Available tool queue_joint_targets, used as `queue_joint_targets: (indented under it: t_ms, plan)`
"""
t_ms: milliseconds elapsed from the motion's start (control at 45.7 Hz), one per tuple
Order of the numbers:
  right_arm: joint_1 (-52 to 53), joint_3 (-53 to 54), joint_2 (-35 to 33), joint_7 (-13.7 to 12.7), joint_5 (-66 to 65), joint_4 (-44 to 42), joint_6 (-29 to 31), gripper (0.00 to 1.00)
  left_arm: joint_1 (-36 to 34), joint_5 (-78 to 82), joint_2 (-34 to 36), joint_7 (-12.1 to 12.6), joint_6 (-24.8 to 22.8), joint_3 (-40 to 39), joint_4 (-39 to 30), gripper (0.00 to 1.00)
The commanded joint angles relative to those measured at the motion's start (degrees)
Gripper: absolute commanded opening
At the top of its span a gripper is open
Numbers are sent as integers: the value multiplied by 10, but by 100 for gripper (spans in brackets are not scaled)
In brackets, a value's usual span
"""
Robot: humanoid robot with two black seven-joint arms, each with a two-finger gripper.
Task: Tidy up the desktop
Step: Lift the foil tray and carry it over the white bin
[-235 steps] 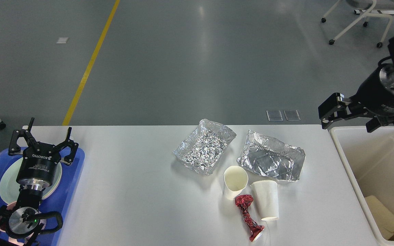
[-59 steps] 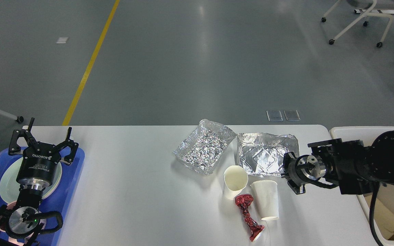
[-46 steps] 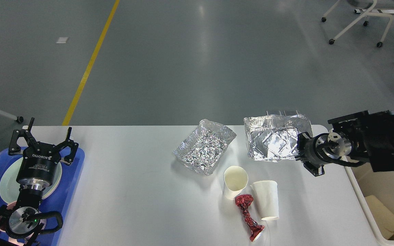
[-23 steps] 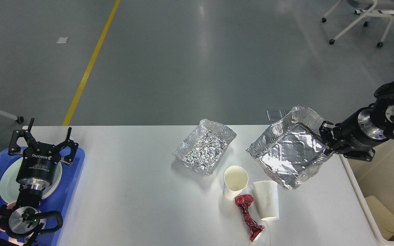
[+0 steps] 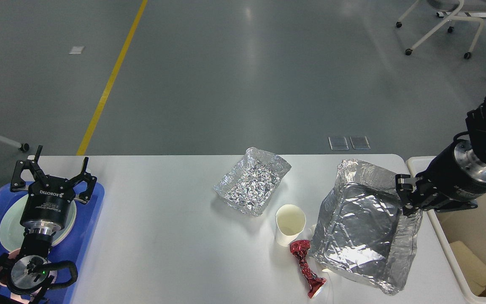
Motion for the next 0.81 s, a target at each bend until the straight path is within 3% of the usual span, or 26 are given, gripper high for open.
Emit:
queue_joint_targets:
  t_ms: [0, 241, 503, 788]
  plan:
    - [-4, -8, -17, -1, -2, -12, -6, 0, 0, 0, 0, 0, 0, 0, 0, 96]
    - [-40, -32, -130, -3, -3, -88, -14, 0, 0, 0, 0, -1, 0, 0, 0, 96]
    - [-227, -15, -204, -5, -2, -307, -38, 0, 0, 0, 0, -1, 0, 0, 0, 96]
    - [-522, 187, -227, -5, 1, -509, -149, 0, 1, 0, 0, -1, 0, 0, 0, 96]
